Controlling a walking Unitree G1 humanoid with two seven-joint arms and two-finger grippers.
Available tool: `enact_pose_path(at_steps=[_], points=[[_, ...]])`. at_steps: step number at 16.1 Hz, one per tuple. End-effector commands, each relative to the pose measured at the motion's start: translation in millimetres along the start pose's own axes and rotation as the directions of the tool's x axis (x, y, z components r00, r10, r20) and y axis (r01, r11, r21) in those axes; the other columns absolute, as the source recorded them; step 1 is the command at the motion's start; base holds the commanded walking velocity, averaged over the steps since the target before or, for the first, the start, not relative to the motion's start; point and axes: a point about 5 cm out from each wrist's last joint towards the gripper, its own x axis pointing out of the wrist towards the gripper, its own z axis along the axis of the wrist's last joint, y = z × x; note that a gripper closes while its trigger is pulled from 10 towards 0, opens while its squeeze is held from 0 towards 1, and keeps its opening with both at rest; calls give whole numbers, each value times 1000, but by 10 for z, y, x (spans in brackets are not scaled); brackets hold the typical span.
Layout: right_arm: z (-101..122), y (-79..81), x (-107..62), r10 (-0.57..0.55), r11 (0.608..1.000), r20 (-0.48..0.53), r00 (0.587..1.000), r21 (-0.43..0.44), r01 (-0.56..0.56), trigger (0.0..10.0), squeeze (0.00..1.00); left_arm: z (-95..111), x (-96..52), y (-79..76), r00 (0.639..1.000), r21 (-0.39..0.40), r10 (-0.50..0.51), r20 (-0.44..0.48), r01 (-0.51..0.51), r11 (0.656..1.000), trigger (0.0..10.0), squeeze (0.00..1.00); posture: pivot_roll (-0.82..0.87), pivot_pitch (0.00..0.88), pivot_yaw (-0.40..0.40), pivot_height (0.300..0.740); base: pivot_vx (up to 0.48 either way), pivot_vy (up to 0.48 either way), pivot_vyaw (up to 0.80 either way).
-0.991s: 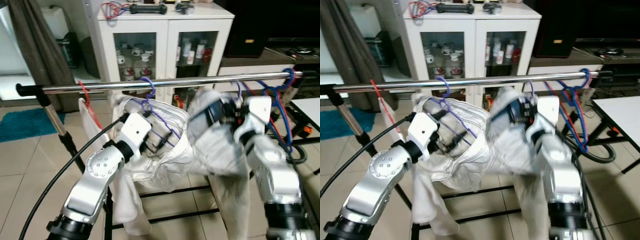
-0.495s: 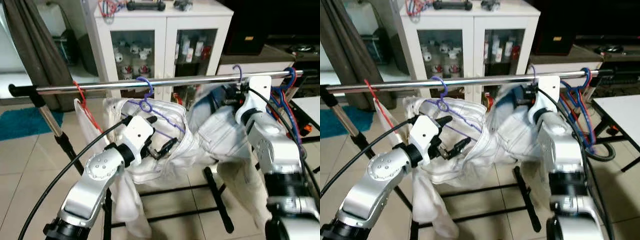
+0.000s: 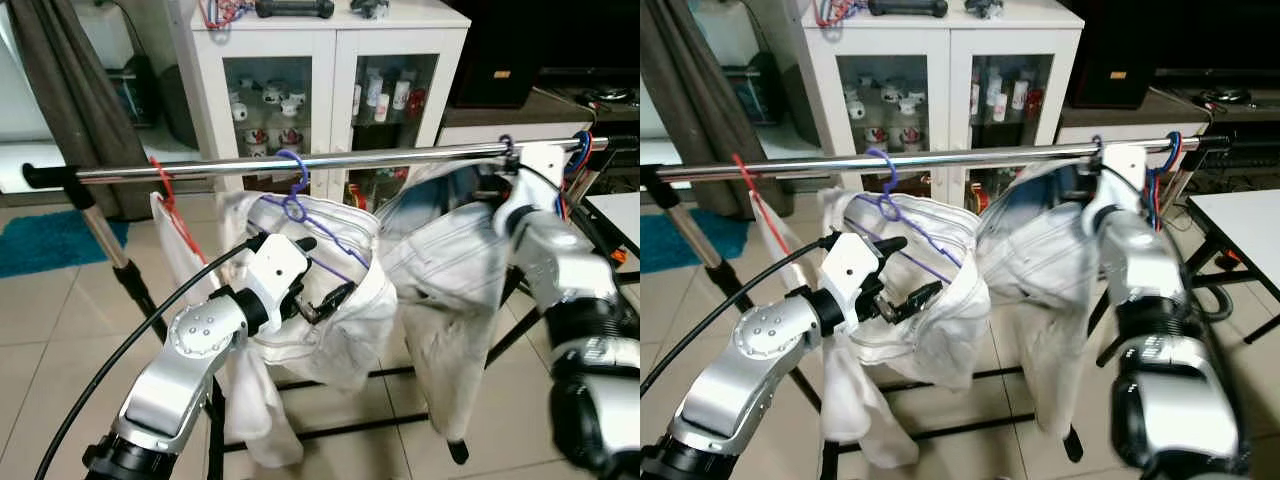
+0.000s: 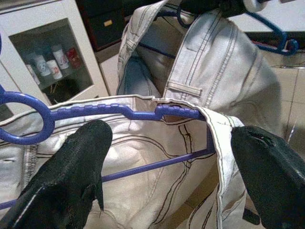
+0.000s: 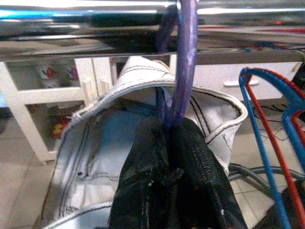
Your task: Hang hanger
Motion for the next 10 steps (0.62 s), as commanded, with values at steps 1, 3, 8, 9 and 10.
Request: enact_pose_path(at_steps=[1, 3, 8, 9, 10], points=[[34, -70, 12, -11, 1000, 9, 1000, -1, 11, 10000, 0, 55, -6, -29, 1000, 5, -26, 15, 26, 1000, 10000, 0, 70, 0, -21, 740, 0, 0, 0], [26, -152, 18, -28, 1000, 1, 1000, -2, 28, 10000, 0, 78, -10, -47, 998, -16, -45, 34, 45, 999, 10000, 0, 72, 0, -25, 740, 0, 0, 0], [48, -217, 17, 43, 996, 64, 997, 81, -49, 10000, 1000, 136, -7, -69, 995, -44, -65, 74, 69, 997, 10000, 0, 76, 0, -32, 740, 0, 0, 0], [98, -183, 1, 115, 990, 101, 988, 68, -122, 10000, 1000, 135, -14, -45, 996, -38, -48, 72, 50, 998, 10000, 0, 76, 0, -32, 740, 0, 0, 0], [104, -179, -5, 127, 989, 106, 986, 66, -135, 10000, 1000, 134, -16, -41, 996, -39, -45, 71, 48, 998, 10000, 0, 76, 0, -32, 740, 0, 0, 0]])
